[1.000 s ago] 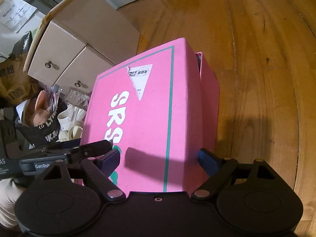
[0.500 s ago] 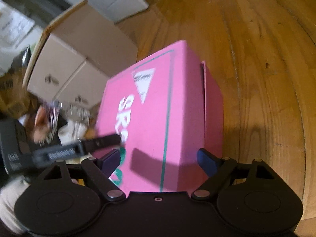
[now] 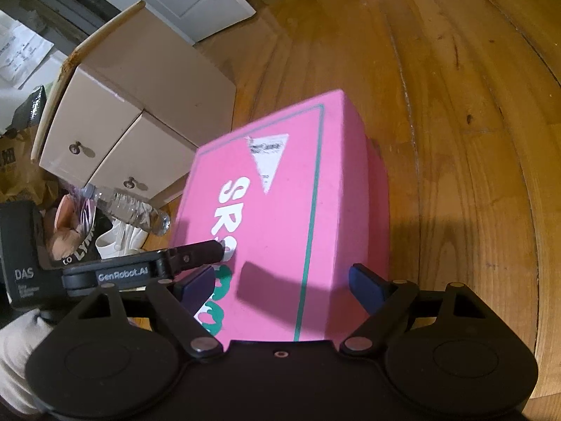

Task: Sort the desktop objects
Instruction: 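Lower the lid onto the box rim with both tools, then open both tools to release the lid on the box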

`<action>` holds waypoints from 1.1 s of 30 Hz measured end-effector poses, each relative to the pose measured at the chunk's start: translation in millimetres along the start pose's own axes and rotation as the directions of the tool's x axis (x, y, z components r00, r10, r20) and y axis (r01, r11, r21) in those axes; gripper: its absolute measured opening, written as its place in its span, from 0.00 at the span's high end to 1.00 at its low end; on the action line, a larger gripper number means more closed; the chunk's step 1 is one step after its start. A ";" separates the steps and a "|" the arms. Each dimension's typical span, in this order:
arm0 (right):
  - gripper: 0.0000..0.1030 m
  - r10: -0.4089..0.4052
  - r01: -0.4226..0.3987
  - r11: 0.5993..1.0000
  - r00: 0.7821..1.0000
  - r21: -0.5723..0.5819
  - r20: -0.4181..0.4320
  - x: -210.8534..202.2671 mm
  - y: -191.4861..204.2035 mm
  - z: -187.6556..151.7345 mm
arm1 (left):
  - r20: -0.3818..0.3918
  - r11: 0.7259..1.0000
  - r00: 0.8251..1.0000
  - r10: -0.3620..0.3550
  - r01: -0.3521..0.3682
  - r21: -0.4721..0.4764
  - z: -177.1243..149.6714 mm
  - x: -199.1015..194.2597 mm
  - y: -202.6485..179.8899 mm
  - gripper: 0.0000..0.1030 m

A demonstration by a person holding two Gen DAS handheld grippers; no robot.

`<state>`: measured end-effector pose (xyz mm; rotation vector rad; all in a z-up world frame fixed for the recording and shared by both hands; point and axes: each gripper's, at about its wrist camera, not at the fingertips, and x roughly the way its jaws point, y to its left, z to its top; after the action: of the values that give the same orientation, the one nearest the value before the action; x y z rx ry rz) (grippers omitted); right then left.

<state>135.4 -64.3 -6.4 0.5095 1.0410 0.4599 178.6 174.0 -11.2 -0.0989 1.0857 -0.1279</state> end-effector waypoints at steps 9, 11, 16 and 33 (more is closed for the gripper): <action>0.15 0.000 0.000 0.999 1.000 -0.032 -0.007 0.2 4.7 1.4 | 0.004 1.000 1.000 0.013 -0.013 0.004 -3.3 1.2 1.9 0.00; 0.17 0.013 -0.013 0.999 1.000 -0.035 -0.002 -2.0 4.3 -0.2 | -0.019 0.999 0.999 0.032 -0.031 0.026 -4.9 0.7 -0.1 0.00; 0.18 -0.119 0.142 0.950 0.988 -0.277 0.097 -13.4 32.2 -5.6 | -0.029 0.990 0.995 0.091 -0.087 0.113 -11.9 -15.8 -6.0 0.00; 0.37 -0.214 0.211 0.917 0.976 -0.339 0.028 17.0 37.9 -9.5 | -0.087 0.996 0.994 0.068 -0.063 0.065 -17.7 -4.7 1.1 0.00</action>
<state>129.9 -22.6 0.6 0.0826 0.9870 0.4373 160.8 175.5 -15.3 -0.0012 1.1722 -0.1081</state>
